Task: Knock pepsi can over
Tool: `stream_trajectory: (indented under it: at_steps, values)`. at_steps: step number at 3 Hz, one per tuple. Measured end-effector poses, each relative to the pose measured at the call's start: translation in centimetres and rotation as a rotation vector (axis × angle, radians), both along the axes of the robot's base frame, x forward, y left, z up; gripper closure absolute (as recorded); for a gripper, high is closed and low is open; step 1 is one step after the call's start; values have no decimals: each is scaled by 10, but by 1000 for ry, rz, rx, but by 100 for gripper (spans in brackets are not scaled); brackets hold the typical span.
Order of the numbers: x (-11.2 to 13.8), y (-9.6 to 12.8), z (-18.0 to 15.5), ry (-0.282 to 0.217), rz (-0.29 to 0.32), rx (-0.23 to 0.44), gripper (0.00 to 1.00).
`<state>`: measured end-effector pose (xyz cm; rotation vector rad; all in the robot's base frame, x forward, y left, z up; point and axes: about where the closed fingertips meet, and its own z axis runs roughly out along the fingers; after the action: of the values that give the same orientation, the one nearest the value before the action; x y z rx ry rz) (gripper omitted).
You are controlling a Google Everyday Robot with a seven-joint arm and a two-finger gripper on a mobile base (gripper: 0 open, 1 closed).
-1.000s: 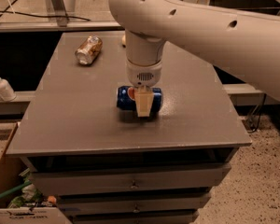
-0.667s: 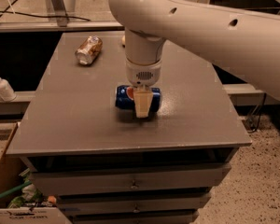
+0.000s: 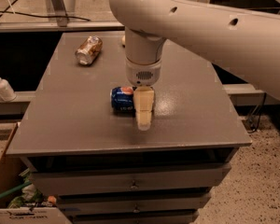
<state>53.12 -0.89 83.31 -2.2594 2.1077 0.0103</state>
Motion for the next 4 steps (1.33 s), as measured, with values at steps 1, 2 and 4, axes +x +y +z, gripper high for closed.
stream_trajectory:
  at_steps: [1,2,4]
  values:
    - [-1,-7,3,7,-28,70,0]
    - [-4,-30,5,8,-81,219,0]
    - [-4,-76,16,-29,-147,561,0]
